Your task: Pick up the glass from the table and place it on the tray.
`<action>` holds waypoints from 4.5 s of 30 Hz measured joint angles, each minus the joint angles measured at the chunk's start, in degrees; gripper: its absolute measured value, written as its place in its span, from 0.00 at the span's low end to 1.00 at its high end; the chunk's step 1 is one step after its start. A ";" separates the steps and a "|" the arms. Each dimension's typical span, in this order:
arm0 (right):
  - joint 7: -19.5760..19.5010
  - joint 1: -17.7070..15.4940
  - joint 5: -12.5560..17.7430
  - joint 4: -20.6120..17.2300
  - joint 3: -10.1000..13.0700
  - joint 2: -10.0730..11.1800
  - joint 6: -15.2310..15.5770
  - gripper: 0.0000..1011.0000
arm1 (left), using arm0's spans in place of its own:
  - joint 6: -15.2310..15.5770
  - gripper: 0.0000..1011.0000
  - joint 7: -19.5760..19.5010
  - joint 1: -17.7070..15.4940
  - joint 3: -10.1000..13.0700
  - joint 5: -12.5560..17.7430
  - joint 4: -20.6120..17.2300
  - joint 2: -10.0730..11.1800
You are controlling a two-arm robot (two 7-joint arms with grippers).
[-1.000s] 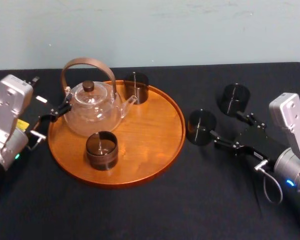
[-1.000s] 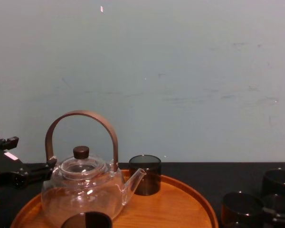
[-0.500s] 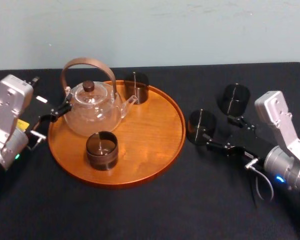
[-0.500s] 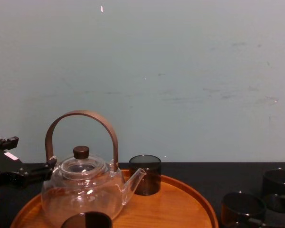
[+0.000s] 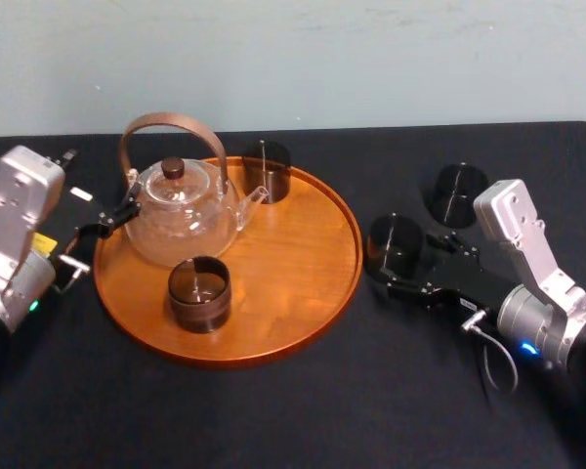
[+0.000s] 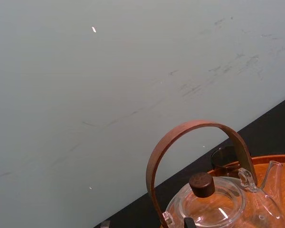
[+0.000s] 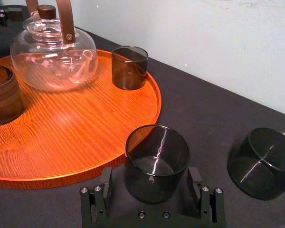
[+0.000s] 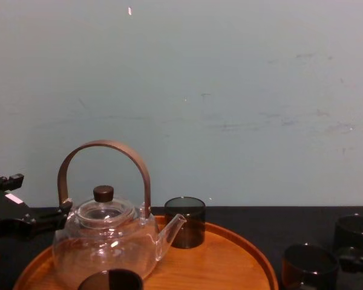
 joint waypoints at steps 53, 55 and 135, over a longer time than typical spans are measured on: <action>6.01 7.03 -4.03 11.96 0.63 -6.95 -3.22 0.90 | 0.00 1.00 0.00 0.00 0.00 0.00 0.00 0.00; 5.97 7.00 -4.03 11.90 0.64 -6.94 -3.18 0.90 | 0.00 1.00 0.00 0.00 0.00 0.00 0.00 0.00; 9.19 9.67 -5.89 6.78 -10.03 -10.36 -1.23 0.90 | 0.00 1.00 0.00 0.00 0.00 0.00 0.00 0.00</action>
